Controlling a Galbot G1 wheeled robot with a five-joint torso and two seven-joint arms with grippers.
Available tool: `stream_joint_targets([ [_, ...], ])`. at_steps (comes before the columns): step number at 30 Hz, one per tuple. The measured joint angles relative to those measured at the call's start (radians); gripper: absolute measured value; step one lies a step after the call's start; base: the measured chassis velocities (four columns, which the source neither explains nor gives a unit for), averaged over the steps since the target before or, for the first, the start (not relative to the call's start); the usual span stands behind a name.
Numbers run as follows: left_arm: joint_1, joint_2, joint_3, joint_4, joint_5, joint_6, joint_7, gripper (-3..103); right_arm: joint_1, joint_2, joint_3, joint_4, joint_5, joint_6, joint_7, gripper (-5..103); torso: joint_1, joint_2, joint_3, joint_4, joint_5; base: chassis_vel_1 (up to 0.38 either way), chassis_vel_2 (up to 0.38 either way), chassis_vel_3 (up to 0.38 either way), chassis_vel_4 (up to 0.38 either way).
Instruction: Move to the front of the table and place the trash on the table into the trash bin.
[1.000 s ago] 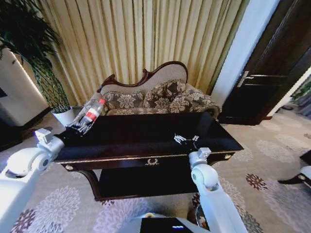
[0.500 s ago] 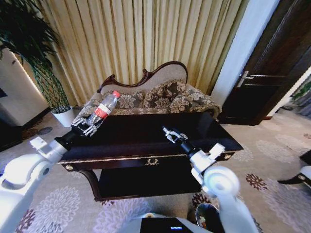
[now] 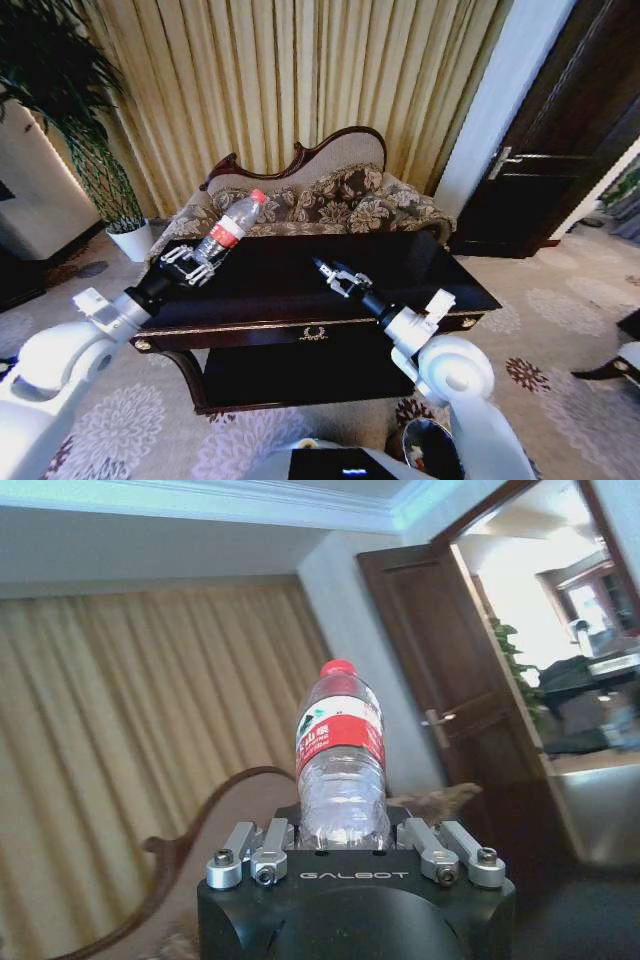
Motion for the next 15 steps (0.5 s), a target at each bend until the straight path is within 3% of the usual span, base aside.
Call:
stream_joint_targets([
  [7,-0.018,0.063,0.098,-0.04,0.002,0.005,-0.019,39,-0.022,0.006,0.006,0.045,0.008,0.0,0.0,100,0.0,0.0,0.0,-0.0002,-0.0002,0.0,0.0,0.0,0.0],
  [15,-0.026,0.128,0.094,-0.037,-0.022,-0.009,-0.017,39,-0.039,-0.008,-0.004,0.104,0.025,-0.015,0.0,100,0.0,0.0,0.0,0.0,-0.0002,0.0,0.0,0.0,0.0],
])
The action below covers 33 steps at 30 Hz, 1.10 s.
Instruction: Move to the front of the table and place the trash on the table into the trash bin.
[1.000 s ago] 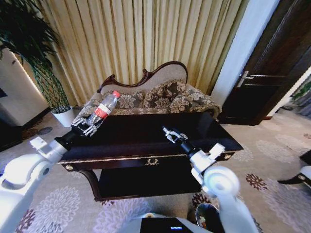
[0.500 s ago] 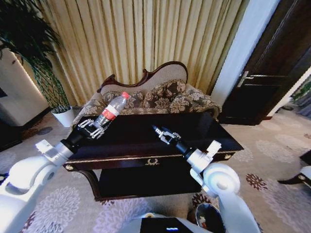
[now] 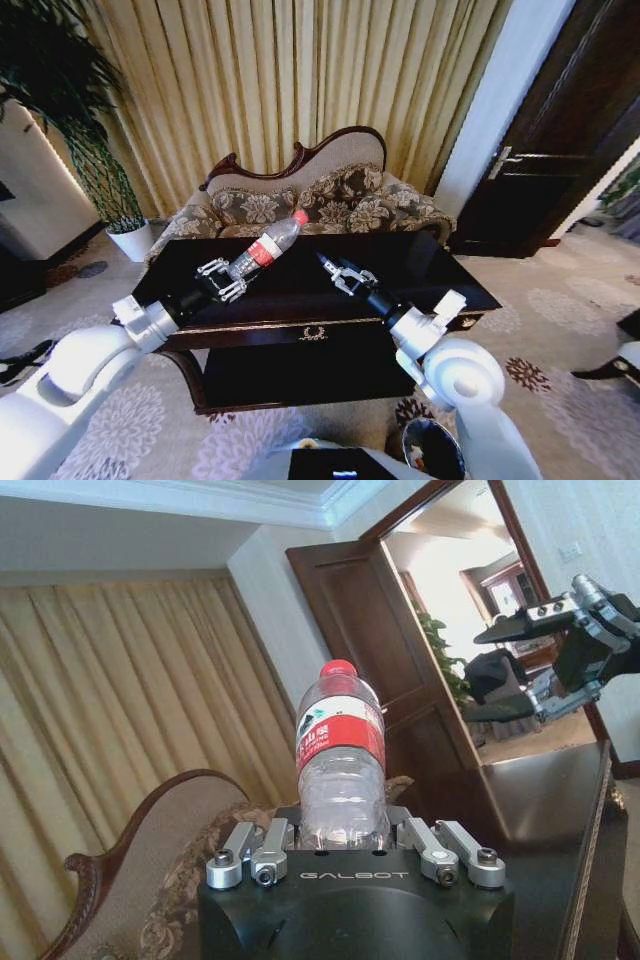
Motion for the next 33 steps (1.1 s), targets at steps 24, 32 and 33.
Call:
stream_joint_targets([
  [24,0.04,0.126,0.053,-0.076,-0.013,0.002,-0.044,39,0.002,-0.04,-0.037,-0.006,-0.002,-0.008,0.0,100,0.0,0.0,0.0,0.0,0.0,0.0,0.0,0.0,0.0],
  [32,0.06,0.12,0.032,-0.076,-0.009,-0.006,-0.044,39,0.006,-0.05,-0.035,-0.026,-0.023,-0.009,0.0,100,0.0,0.0,0.0,-0.0001,0.0,0.0,0.0,0.0,0.0],
  [33,0.065,0.117,0.027,-0.075,-0.009,-0.009,-0.043,39,0.012,-0.053,-0.034,-0.038,-0.031,-0.008,0.0,100,0.0,0.0,0.0,0.0,0.0,0.0,0.0,0.0,0.0],
])
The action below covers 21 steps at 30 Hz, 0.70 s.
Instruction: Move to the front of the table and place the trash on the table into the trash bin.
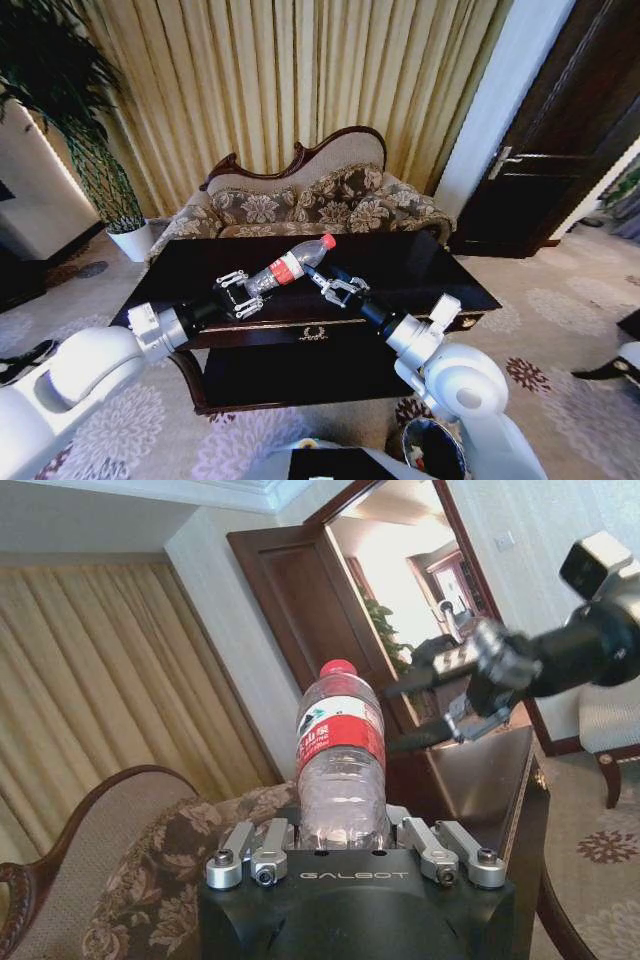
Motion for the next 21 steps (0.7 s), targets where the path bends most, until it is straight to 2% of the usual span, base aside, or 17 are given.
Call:
stream_joint_targets([
  [4,0.004,-0.006,-0.006,0.004,0.005,-0.008,0.0,39,0.025,-0.02,0.003,-0.044,-0.01,0.002,0.0,100,0.0,0.0,0.0,0.0,0.0001,0.0,0.0,0.0,0.0],
  [7,0.004,-0.009,-0.011,0.001,0.006,-0.01,0.003,39,0.049,-0.062,0.004,-0.083,-0.012,0.005,0.0,100,0.0,0.0,0.0,0.0001,0.0001,0.0,0.0,0.0,0.0],
  [9,0.007,-0.011,-0.016,-0.003,0.004,-0.01,0.004,39,0.071,-0.131,0.007,-0.114,-0.015,0.012,0.0,100,0.0,0.0,0.0,-0.0001,0.0001,0.0,0.0,0.0,0.0],
  [10,0.007,-0.011,-0.016,-0.003,0.004,-0.01,0.004,39,0.071,-0.131,0.007,-0.114,-0.015,0.012,0.0,100,0.0,0.0,0.0,-0.0001,0.0001,0.0,0.0,0.0,0.0],
  [13,0.007,-0.014,-0.017,-0.001,0.002,-0.01,0.004,39,0.099,-0.22,0.007,-0.137,-0.015,0.026,0.0,100,0.0,0.0,0.0,-0.0001,0.0003,0.0,0.0,0.0,0.0],
  [15,0.007,-0.015,-0.016,0.0,0.002,-0.01,0.005,39,0.11,-0.247,0.005,-0.143,-0.011,0.032,0.0,100,0.0,0.0,0.0,-0.0002,0.0001,0.0,0.0,0.0,0.0],
  [17,0.008,-0.018,-0.016,0.004,0.001,-0.01,0.007,39,0.152,-0.312,-0.004,-0.168,0.02,0.045,0.0,100,0.0,0.0,0.0,-0.0002,0.0002,0.0,0.0,0.0,0.0],
  [19,0.008,-0.019,-0.016,0.004,0.0,-0.01,0.007,39,0.166,-0.326,-0.007,-0.177,0.03,0.049,0.0,100,0.0,0.0,0.0,-0.0002,0.0001,0.0,0.0,0.0,0.0],
  [21,0.012,-0.023,-0.02,0.007,0.0,-0.01,0.008,39,0.232,-0.387,-0.026,-0.216,0.077,0.065,0.0,100,0.0,0.0,0.0,0.0,0.0002,0.0,0.0,0.0,0.0],
])
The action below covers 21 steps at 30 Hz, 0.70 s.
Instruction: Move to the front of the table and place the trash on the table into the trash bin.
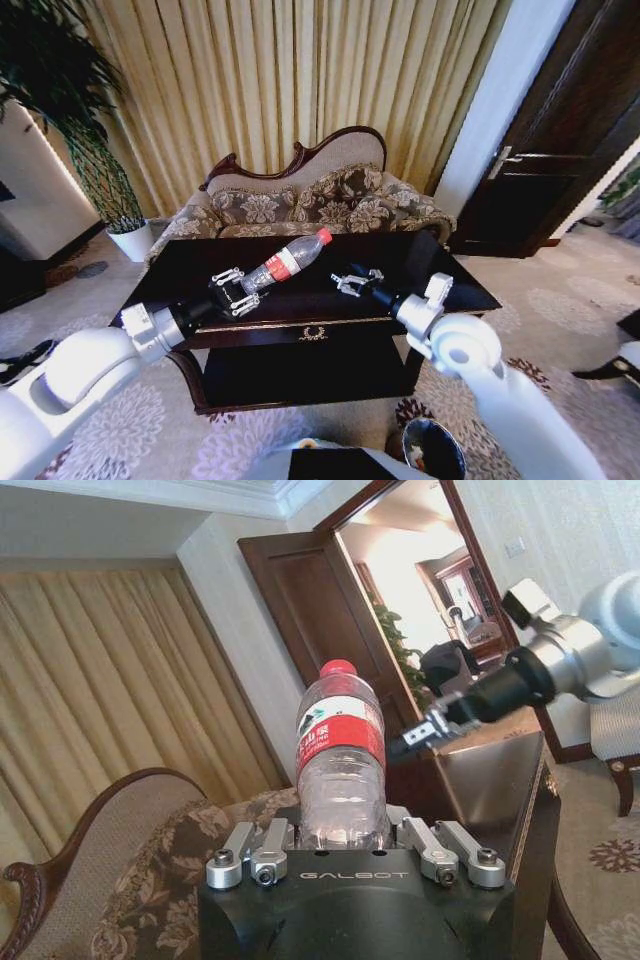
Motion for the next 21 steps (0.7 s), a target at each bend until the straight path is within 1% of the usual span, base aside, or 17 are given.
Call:
stream_joint_targets([
  [1,0.002,-0.001,-0.003,0.0,0.0,0.0,0.0,39,0.032,-0.032,-0.013,-0.018,0.022,0.008,0.0,100,0.0,0.0,0.0,0.0001,0.0,0.0,0.0,0.0,0.0],
  [2,0.002,-0.001,-0.003,0.0,0.0,0.0,0.0,39,0.032,-0.032,-0.013,-0.018,0.022,0.008,0.0,100,0.0,0.0,0.0,0.0001,0.0,0.0,0.0,0.0,0.0],
  [3,0.004,-0.002,-0.006,0.001,0.0,0.0,0.001,39,0.063,-0.06,-0.029,-0.034,0.04,0.017,0.0,100,0.0,0.0,0.0,0.0001,-0.0001,0.0,0.0,0.0,0.0],
  [5,0.013,-0.007,-0.018,-0.001,-0.004,0.0,0.0,39,0.14,-0.151,-0.085,-0.066,0.084,0.048,0.0,100,0.0,0.0,0.0,0.0002,-0.0001,0.0,0.0,0.0,0.0],
  [6,0.013,-0.007,-0.018,-0.001,-0.004,0.0,0.0,39,0.14,-0.151,-0.085,-0.066,0.084,0.048,0.0,100,0.0,0.0,0.0,0.0002,-0.0001,0.0,0.0,0.0,0.0],
  [7,0.015,-0.009,-0.02,-0.002,-0.005,-0.001,-0.001,39,0.154,-0.169,-0.097,-0.069,0.093,0.057,0.0,100,0.0,0.0,0.0,0.0001,-0.0002,0.0,0.0,0.0,0.0],
  [8,0.015,-0.016,-0.026,-0.001,-0.007,-0.001,-0.003,39,0.181,-0.206,-0.123,-0.07,0.112,0.081,0.0,100,0.0,0.0,0.0,0.0,-0.0002,0.0,0.0,0.0,0.0],
  [9,0.014,-0.022,-0.028,0.003,-0.009,-0.002,-0.007,39,0.19,-0.218,-0.131,-0.068,0.121,0.092,0.0,100,0.0,0.0,0.0,0.0,-0.0002,0.0,0.0,0.0,0.0],
  [11,0.009,-0.03,-0.031,0.014,-0.014,-0.005,-0.01,39,0.192,-0.222,-0.131,-0.061,0.132,0.1,0.0,100,0.0,0.0,0.0,0.0,-0.0002,0.0,0.0,0.0,0.0],
  [14,-0.009,-0.042,-0.034,0.062,-0.025,-0.018,-0.007,39,0.172,-0.207,-0.108,-0.04,0.147,0.104,0.0,100,0.0,0.0,0.0,0.0,-0.0002,0.0,0.0,0.0,0.0],
  [17,-0.017,-0.043,-0.035,0.082,-0.027,-0.027,-0.002,39,0.166,-0.199,-0.103,-0.035,0.148,0.104,0.0,100,0.0,0.0,0.0,-0.0002,-0.0002,0.0,0.0,0.0,0.0],
  [18,-0.033,-0.044,-0.04,0.118,-0.028,-0.048,0.017,39,0.156,-0.179,-0.097,-0.031,0.148,0.104,0.0,100,0.0,0.0,0.0,-0.0002,-0.0002,0.0,0.0,0.0,0.0],
  [21,-0.045,-0.038,-0.052,0.132,-0.046,-0.056,0.026,39,0.161,-0.161,-0.101,-0.035,0.151,0.102,0.0,100,0.0,0.0,0.0,0.0001,-0.0003,0.0,0.0,0.0,0.0],
])
